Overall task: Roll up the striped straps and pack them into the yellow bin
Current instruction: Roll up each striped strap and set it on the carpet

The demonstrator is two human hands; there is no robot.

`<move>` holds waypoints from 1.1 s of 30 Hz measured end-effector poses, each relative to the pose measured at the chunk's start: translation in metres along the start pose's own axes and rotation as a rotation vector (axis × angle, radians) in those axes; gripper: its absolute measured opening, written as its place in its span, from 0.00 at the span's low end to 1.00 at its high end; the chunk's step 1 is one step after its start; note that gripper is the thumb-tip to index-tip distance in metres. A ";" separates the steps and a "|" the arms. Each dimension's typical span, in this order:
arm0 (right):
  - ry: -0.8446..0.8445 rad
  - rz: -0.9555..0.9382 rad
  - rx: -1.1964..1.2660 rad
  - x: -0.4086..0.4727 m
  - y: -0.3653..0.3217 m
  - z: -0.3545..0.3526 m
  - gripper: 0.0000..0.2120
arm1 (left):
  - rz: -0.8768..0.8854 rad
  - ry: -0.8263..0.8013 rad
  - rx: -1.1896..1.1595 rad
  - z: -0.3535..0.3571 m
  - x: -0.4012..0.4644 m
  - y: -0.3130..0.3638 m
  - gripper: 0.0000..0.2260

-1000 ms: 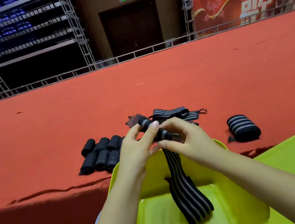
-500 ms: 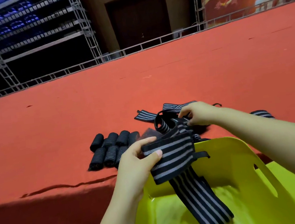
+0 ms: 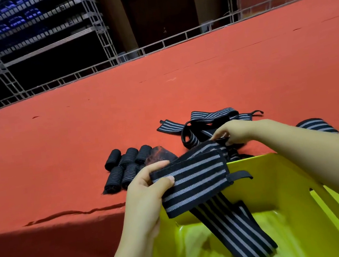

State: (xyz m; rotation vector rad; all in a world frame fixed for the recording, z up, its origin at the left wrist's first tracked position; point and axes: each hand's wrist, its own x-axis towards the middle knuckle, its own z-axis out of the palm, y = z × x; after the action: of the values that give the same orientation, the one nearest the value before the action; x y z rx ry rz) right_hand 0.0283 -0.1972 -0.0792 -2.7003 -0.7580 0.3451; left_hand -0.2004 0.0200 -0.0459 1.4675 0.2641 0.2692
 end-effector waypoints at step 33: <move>0.060 0.323 0.684 -0.059 -0.018 -0.024 0.16 | 0.018 -0.260 0.103 0.000 -0.045 0.016 0.14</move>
State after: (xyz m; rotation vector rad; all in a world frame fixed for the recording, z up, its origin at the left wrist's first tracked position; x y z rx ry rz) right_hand -0.0219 -0.2200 -0.0423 -2.1503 -0.1295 0.4889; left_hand -0.2435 0.0062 -0.0296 1.5889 0.0555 0.0781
